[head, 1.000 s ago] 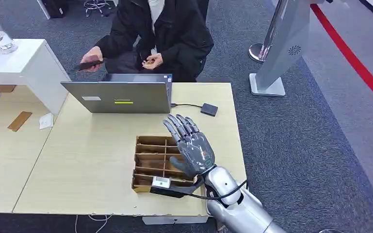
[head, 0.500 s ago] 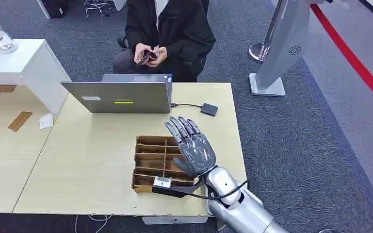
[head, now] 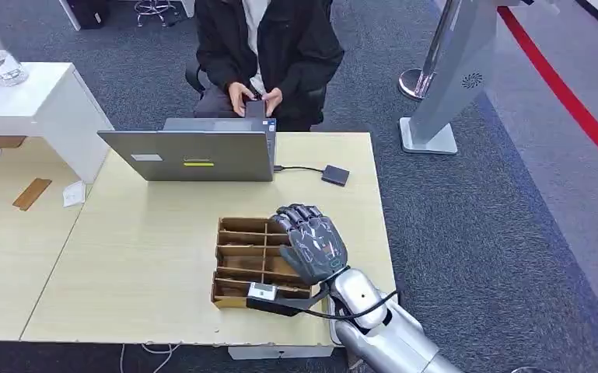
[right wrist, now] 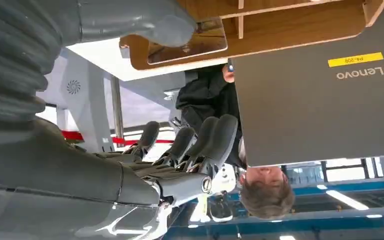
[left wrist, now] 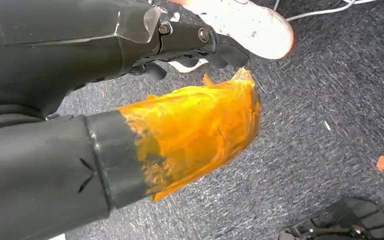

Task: Pass the card to the sensor for recognition and then transmit it.

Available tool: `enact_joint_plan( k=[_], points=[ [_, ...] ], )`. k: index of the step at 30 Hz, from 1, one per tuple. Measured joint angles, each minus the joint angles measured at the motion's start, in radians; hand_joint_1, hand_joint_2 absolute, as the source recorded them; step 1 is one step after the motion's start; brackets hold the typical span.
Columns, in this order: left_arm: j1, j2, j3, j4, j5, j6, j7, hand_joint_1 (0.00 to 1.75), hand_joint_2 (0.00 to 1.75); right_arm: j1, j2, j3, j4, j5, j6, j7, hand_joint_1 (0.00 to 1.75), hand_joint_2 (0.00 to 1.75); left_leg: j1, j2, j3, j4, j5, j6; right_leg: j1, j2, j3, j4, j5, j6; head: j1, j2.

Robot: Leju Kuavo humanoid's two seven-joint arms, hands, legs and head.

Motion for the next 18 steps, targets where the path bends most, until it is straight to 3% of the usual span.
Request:
enact_joint_plan(
  k=[14, 16, 18],
  points=[
    [0.0, 0.002, 0.0, 0.0, -0.003, 0.0, 0.0, 0.0, 0.0, 0.0, 0.0, -0.005, 0.023, -0.002, 0.001, 0.003, 0.59, 1.75, 0.0, 0.0, 0.0, 0.0, 0.0, 0.0, 0.0, 0.0, 0.0, 0.0, 0.0, 0.0, 0.0, 0.0],
    [0.0, 0.002, 0.0, 0.0, -0.003, -0.001, 0.0, 0.0, 0.0, 0.0, 0.0, -0.006, 0.026, -0.003, 0.001, 0.005, 0.66, 1.75, 0.0, 0.0, 0.0, 0.0, 0.0, 0.0, 0.0, 0.0, 0.0, 0.0, 0.0, 0.0, 0.0, 0.0],
    [0.0, 0.002, 0.0, 0.0, -0.003, -0.001, 0.0, 0.0, 0.0, 0.0, 0.0, -0.006, 0.03, -0.003, 0.001, 0.005, 0.59, 1.75, 0.0, 0.0, 0.0, 0.0, 0.0, 0.0, 0.0, 0.0, 0.0, 0.0, 0.0, 0.0, 0.0, 0.0]
  ],
)
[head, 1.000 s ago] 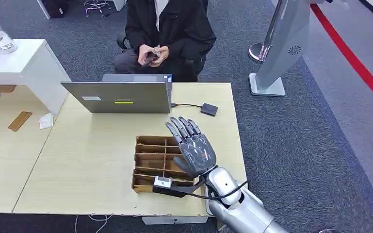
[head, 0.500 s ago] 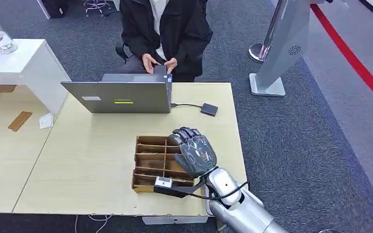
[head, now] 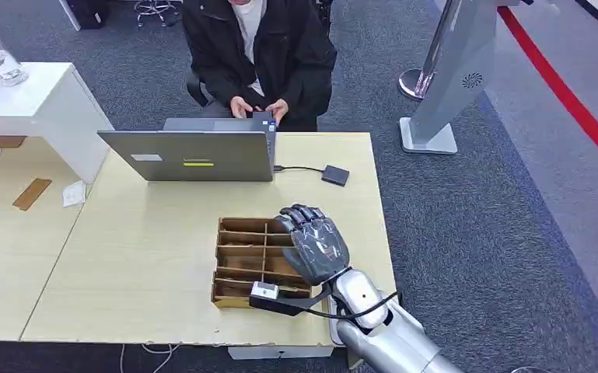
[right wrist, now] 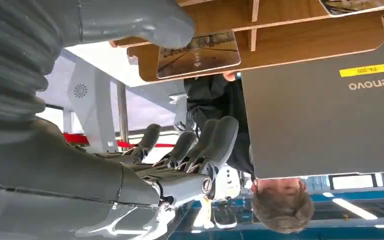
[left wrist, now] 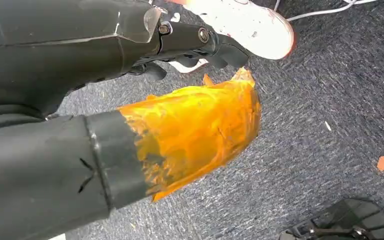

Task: Pass the card to the sensor for recognition and then transmit it.

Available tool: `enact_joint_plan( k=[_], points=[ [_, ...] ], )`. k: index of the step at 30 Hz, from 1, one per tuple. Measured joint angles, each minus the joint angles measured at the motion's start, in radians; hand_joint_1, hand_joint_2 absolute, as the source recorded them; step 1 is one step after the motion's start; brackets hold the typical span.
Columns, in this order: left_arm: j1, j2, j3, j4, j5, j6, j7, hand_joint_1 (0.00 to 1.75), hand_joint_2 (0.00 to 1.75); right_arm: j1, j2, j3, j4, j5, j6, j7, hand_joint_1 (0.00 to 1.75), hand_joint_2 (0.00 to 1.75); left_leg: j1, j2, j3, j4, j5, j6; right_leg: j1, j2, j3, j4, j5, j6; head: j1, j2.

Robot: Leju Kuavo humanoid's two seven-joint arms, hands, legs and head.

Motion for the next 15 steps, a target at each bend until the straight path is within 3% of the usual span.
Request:
enact_joint_plan(
  k=[15],
  points=[
    [0.0, 0.0, 0.0, 0.0, -0.002, -0.003, 0.001, 0.0, 0.0, 0.0, 0.0, -0.008, 0.046, -0.007, 0.002, 0.001, 0.68, 1.75, 0.0, 0.0, 0.0, 0.0, 0.0, 0.0, 0.0, 0.0, 0.0, 0.0, 0.0, 0.0, 0.0, 0.0]
  ],
)
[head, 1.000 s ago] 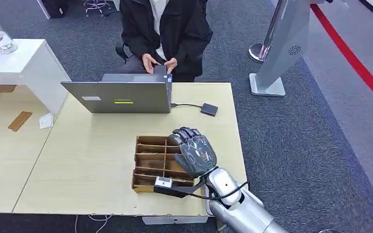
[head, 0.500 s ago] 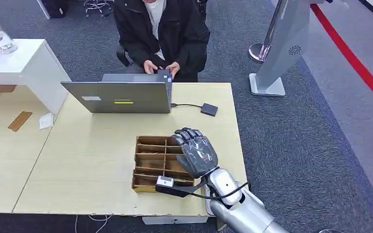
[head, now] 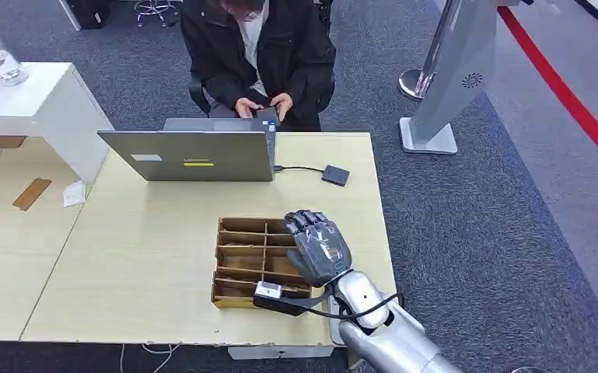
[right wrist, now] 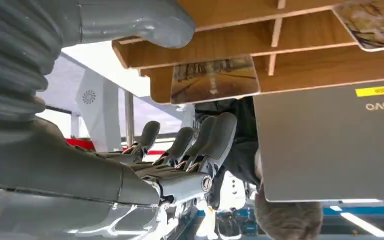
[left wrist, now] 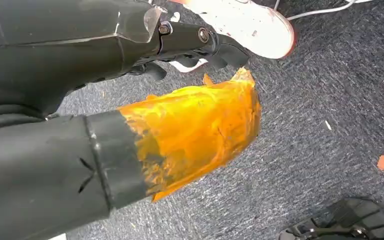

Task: Pass the card to the sensor for recognition and then transmit it.

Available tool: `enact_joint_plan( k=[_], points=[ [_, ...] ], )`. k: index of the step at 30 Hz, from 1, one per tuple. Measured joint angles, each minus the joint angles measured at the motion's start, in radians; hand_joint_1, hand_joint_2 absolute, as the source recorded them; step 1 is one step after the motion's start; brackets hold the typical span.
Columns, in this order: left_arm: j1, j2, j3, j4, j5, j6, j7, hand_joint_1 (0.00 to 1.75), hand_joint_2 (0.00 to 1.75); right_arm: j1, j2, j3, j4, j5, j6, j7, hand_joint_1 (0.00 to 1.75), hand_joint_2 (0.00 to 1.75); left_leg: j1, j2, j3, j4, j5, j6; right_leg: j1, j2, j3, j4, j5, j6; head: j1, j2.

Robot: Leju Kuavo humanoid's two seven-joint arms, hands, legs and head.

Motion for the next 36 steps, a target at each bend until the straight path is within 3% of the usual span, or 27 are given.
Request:
enact_joint_plan(
  k=[9, 10, 11, 13, 14, 15, 25, 30, 36],
  points=[
    [0.0, 0.0, 0.0, 0.0, 0.0, -0.003, 0.0, 0.0, 0.0, -0.001, 0.0, 0.0, 0.014, -0.001, 0.0, 0.0, 0.72, 1.75, 0.0, 0.0, 0.0, 0.0, 0.0, 0.0, 0.0, 0.0, 0.0, 0.0, 0.0, 0.0, 0.0, 0.0],
    [0.0, 0.0, 0.0, 0.0, 0.0, -0.005, 0.0, 0.0, 0.0, -0.001, 0.0, 0.0, 0.016, -0.001, 0.0, 0.0, 0.84, 1.75, 0.0, 0.0, 0.0, 0.0, 0.0, 0.0, 0.0, 0.0, 0.0, 0.0, 0.0, 0.0, 0.0, 0.0],
    [0.0, 0.0, 0.0, 0.0, 0.0, -0.005, 0.0, 0.0, 0.0, -0.001, 0.0, 0.0, 0.016, -0.001, 0.001, 0.0, 0.86, 1.75, 0.0, 0.0, 0.0, 0.0, 0.0, 0.0, 0.0, 0.0, 0.0, 0.0, 0.0, 0.0, 0.0, 0.0],
    [0.0, 0.0, 0.0, 0.0, -0.001, -0.006, 0.002, 0.0, 0.0, -0.001, 0.0, 0.0, 0.017, -0.001, 0.003, 0.0, 1.2, 1.75, 0.0, 0.0, 0.0, 0.0, 0.0, 0.0, 0.0, 0.0, 0.0, 0.0, 0.0, 0.0, 0.0, 0.0],
    [0.0, 0.0, 0.0, 0.0, -0.001, -0.007, 0.002, 0.0, 0.0, -0.001, 0.0, 0.0, 0.017, -0.002, 0.003, 0.0, 1.2, 1.75, 0.0, 0.0, 0.0, 0.0, 0.0, 0.0, 0.0, 0.0, 0.0, 0.0, 0.0, 0.0, 0.0, 0.0],
    [0.0, 0.0, 0.0, 0.0, -0.001, -0.008, 0.002, 0.0, 0.0, -0.002, 0.0, 0.0, 0.017, -0.002, 0.003, 0.0, 1.33, 1.75, 0.0, 0.0, 0.0, 0.0, 0.0, 0.0, 0.0, 0.0, 0.0, 0.0, 0.0, 0.0, 0.0, 0.0],
    [-0.001, 0.0, 0.0, 0.0, -0.001, -0.008, 0.002, 0.0, 0.0, -0.015, 0.008, -0.002, 0.022, -0.002, 0.005, 0.003, 1.5, 1.75, 0.0, 0.0, 0.0, 0.0, 0.0, 0.0, 0.0, 0.0, 0.0, 0.0, 0.0, 0.0, 0.0, 0.0],
    [-0.001, 0.0, 0.0, 0.0, -0.001, -0.008, 0.003, 0.0, 0.0, -0.016, 0.013, -0.002, 0.022, -0.003, 0.006, 0.003, 1.47, 1.75, 0.0, 0.0, 0.0, 0.0, 0.0, 0.0, 0.0, 0.0, 0.0, 0.0, 0.0, 0.0, 0.0, 0.0],
    [-0.001, 0.0, 0.0, 0.0, -0.001, -0.008, 0.003, 0.0, 0.0, -0.017, 0.014, -0.002, 0.023, -0.006, 0.001, -0.005, 1.75, 1.75, 0.0, 0.0, 0.0, 0.0, 0.0, 0.0, 0.0, 0.0, 0.0, 0.0, 0.0, 0.0, 0.0, 0.0]
  ],
)
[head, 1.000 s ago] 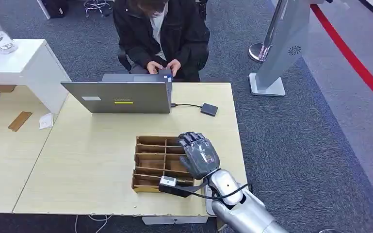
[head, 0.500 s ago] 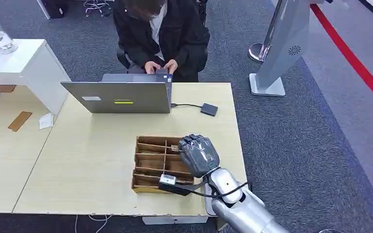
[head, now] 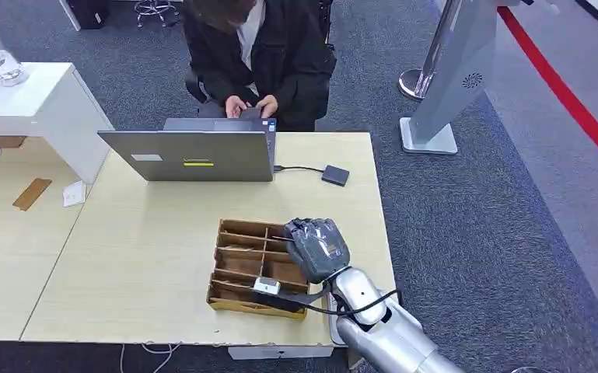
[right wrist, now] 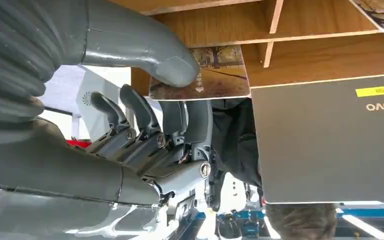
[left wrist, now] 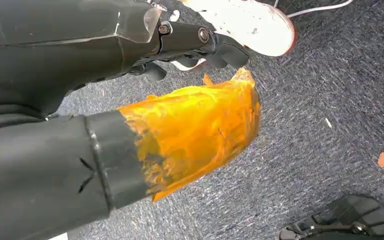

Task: Pass the card to the sensor for recognition and then transmit it.

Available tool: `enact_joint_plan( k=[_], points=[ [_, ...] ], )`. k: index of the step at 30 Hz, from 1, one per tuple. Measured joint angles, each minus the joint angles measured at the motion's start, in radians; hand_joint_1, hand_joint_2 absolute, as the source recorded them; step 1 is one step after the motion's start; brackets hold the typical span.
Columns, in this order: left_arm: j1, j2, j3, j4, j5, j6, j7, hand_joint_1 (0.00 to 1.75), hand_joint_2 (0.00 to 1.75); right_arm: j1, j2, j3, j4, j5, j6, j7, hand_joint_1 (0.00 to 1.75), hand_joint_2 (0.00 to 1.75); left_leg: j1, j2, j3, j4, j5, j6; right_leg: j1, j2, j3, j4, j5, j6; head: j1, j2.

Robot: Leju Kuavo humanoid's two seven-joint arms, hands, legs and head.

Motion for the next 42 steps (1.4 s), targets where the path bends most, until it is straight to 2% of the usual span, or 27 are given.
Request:
enact_joint_plan(
  k=[6, 21, 33, 42],
  points=[
    [0.0, 0.0, 0.0, 0.0, 0.0, 0.0, 0.0, 0.0, 0.0, 0.005, 0.003, 0.0, -0.02, -0.002, -0.049, -0.026, 1.75, 1.75, 0.0, 0.0, 0.0, 0.0, 0.0, 0.0, 0.0, 0.0, 0.0, 0.0, 0.0, 0.0, 0.0, 0.0],
    [0.001, 0.0, 0.0, 0.0, 0.005, 0.004, -0.002, 0.0, 0.0, 0.039, 0.003, 0.0, -0.185, 0.011, -0.164, -0.064, 1.75, 1.75, 0.0, 0.0, 0.0, 0.0, 0.0, 0.0, 0.0, 0.0, 0.0, 0.0, 0.0, 0.0, 0.0, 0.0],
    [0.005, 0.0, 0.0, 0.0, 0.016, 0.014, -0.005, 0.0, 0.0, 0.069, -0.005, 0.007, -0.345, 0.02, -0.2, -0.085, 1.75, 1.75, 0.0, 0.0, 0.0, 0.0, 0.0, 0.0, 0.0, 0.0, 0.0, 0.0, 0.0, 0.0, 0.0, 0.0],
    [0.006, 0.002, 0.0, 0.0, 0.016, 0.016, -0.005, 0.0, 0.0, 0.072, -0.014, 0.014, -0.407, 0.02, -0.217, -0.096, 1.75, 1.75, 0.0, 0.0, 0.0, 0.0, 0.0, 0.0, 0.0, 0.0, 0.0, 0.0, 0.0, 0.0, 0.0, 0.0]
  ],
)
